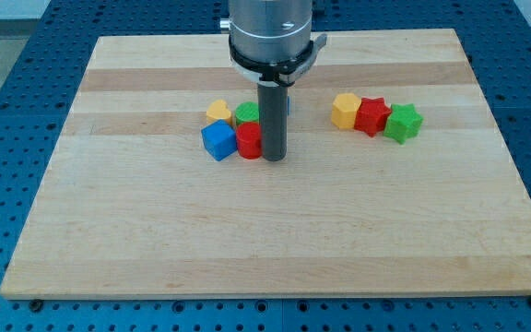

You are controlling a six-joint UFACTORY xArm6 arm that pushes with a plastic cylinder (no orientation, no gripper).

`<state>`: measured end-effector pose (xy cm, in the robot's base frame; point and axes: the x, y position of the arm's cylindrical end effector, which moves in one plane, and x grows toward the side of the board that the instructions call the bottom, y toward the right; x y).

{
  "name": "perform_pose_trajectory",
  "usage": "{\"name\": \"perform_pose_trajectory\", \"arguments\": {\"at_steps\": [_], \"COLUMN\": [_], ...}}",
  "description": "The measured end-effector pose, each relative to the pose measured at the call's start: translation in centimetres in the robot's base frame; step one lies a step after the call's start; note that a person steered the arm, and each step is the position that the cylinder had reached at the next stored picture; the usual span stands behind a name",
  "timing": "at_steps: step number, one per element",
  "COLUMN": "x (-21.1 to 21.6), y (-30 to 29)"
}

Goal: Nudge the blue cube to the right slightly

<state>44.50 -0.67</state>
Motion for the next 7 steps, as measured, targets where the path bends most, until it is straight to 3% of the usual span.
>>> {"name": "perform_pose_trajectory", "arguments": {"at_steps": [2,4,7], "x": [0.2,4.6,3.1], "y": [0.6,-0.6,-10.4]}}
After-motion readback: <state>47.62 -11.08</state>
